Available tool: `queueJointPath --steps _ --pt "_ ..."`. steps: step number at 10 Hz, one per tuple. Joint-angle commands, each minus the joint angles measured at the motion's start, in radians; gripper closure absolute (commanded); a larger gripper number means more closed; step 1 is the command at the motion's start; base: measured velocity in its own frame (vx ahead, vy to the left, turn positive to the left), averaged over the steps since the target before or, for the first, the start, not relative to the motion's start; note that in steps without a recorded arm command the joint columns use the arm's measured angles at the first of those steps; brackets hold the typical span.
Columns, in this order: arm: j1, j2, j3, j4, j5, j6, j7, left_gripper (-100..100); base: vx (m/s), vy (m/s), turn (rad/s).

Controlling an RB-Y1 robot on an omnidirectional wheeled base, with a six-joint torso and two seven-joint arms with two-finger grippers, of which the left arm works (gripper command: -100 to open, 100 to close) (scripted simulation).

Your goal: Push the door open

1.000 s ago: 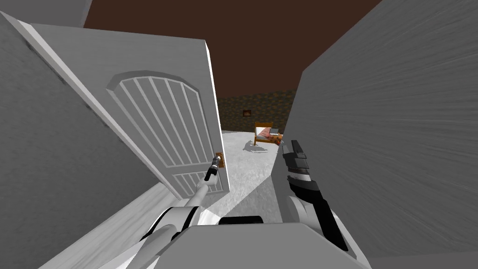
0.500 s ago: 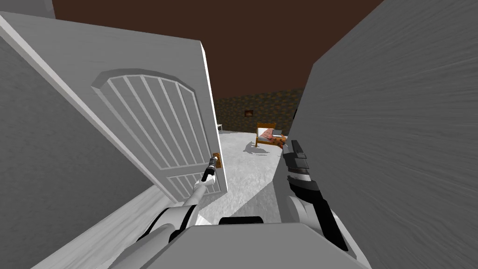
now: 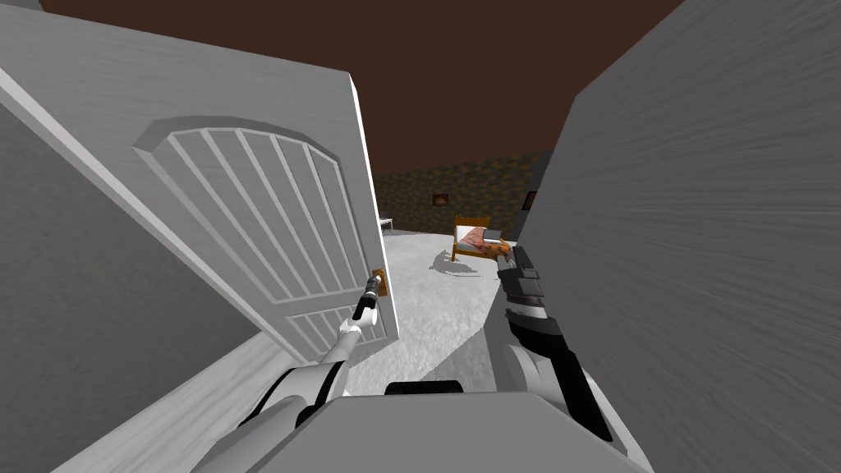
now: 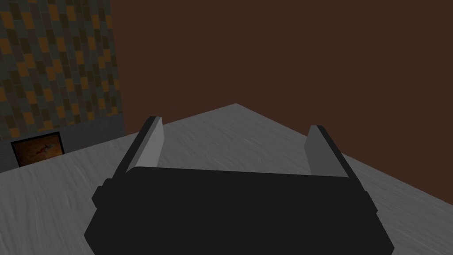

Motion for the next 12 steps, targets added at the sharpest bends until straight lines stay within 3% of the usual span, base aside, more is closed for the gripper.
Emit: queueJointPath --steps 1,12 --pt "-0.007 0.004 0.010 -0.001 -0.004 -0.003 0.001 100 0.179 -0.022 0.088" --pt "-0.010 -0.009 0.094 -0.003 -0.054 0.000 -0.005 100 0.191 -0.051 0.117"
